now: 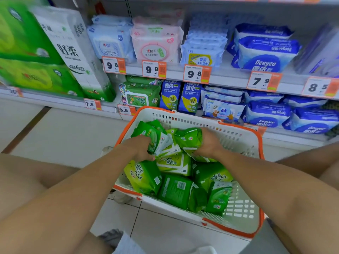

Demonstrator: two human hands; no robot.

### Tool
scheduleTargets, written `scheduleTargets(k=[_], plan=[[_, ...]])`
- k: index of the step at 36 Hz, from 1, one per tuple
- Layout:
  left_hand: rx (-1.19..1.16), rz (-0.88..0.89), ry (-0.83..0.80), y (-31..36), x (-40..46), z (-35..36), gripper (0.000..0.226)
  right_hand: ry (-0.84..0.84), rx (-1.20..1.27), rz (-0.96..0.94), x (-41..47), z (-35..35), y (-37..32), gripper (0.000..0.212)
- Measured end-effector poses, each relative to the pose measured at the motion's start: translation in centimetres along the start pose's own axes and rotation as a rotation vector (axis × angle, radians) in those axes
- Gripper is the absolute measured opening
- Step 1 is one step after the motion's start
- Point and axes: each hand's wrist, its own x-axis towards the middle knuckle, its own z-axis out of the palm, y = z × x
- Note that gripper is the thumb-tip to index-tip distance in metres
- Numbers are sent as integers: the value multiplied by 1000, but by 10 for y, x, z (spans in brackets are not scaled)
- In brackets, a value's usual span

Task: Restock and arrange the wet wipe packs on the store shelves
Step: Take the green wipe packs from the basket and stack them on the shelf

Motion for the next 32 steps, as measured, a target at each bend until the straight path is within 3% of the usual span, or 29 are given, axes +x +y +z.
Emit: scheduleTargets(k=[4, 7, 10, 11, 13, 15, 18, 23, 27, 29, 32], plan=[[-298, -6, 113, 9, -6, -44, 77, 20, 225, 89, -8, -47, -25, 89], [-749, 29, 212, 32, -26, -96, 92, -55, 495, 47, -21, -114, -64, 52], [-1226, 161, 103, 62, -48, -136, 111, -97, 748, -66, -43, -175, -109, 34], [-1361, 251, 21, 73, -52, -146, 105, -105, 829, -90, -49, -191, -123, 28], [-1619, 412, -70, 98, -66, -166, 68, -90, 987, -68, -62, -221, -151, 24], [-1794, 503, -35, 120, -81, -190, 50, -73, 1055, -66, -71, -248, -171, 42], [-1880, 580, 147, 133, -97, -224, 51, -124, 927, -143, -87, -277, -187, 65], [-1863, 560, 361, 135, -106, -253, 56, -187, 857, -191, -99, -294, -205, 36], [-1890, 632, 385, 120, -108, -262, 48, -186, 772, -204, -86, -312, -225, 36], [-1844, 691, 428, 108, -106, -272, 55, -141, 679, -245, -76, -323, -242, 42], [-1721, 668, 616, 86, -97, -297, 48, 48, 504, -335, -57, -344, -279, 40]])
